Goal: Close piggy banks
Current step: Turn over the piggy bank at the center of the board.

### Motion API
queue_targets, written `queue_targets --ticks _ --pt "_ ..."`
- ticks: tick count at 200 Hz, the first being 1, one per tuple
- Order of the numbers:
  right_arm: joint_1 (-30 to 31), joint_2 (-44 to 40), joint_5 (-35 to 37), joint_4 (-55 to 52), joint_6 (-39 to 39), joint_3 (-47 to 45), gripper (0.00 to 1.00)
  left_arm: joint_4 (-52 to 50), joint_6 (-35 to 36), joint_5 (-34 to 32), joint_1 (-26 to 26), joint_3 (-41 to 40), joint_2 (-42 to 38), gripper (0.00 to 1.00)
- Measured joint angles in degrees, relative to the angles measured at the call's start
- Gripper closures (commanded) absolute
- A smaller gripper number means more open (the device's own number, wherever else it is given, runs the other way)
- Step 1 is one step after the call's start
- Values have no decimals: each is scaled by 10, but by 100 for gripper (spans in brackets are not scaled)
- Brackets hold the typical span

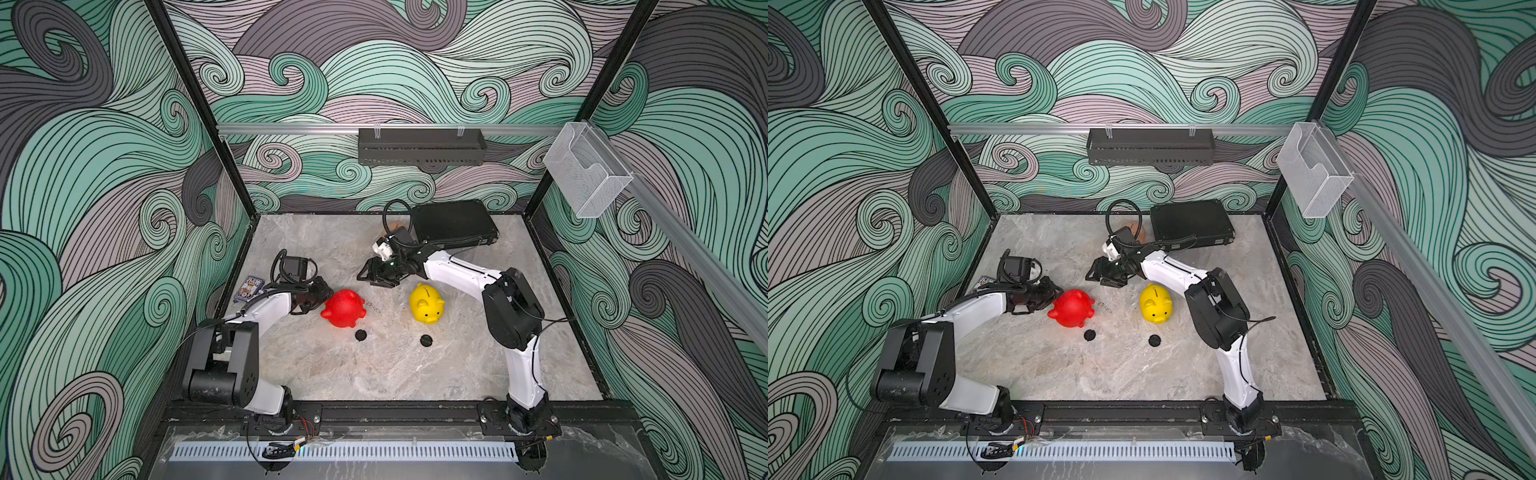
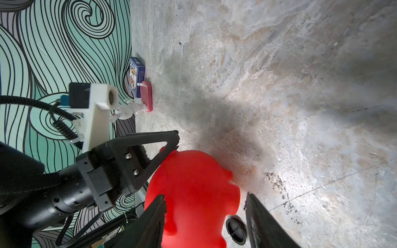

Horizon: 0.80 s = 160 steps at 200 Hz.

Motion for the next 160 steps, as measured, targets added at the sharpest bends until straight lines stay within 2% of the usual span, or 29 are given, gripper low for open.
queue_targets --ticks 33,72,115,160 --pt "0 -5 1 1 -5 -9 39 -4 -5 -4 5 9 34 72" --pt "1 -27 6 0 -32 -23 35 -6 -9 -5 11 23 39 68" --pt "9 -94 17 48 -90 -82 28 -15 -11 -9 18 57 47 57" --pt "28 -150 26 99 -156 -138 25 -30 -11 -11 25 84 47 52"
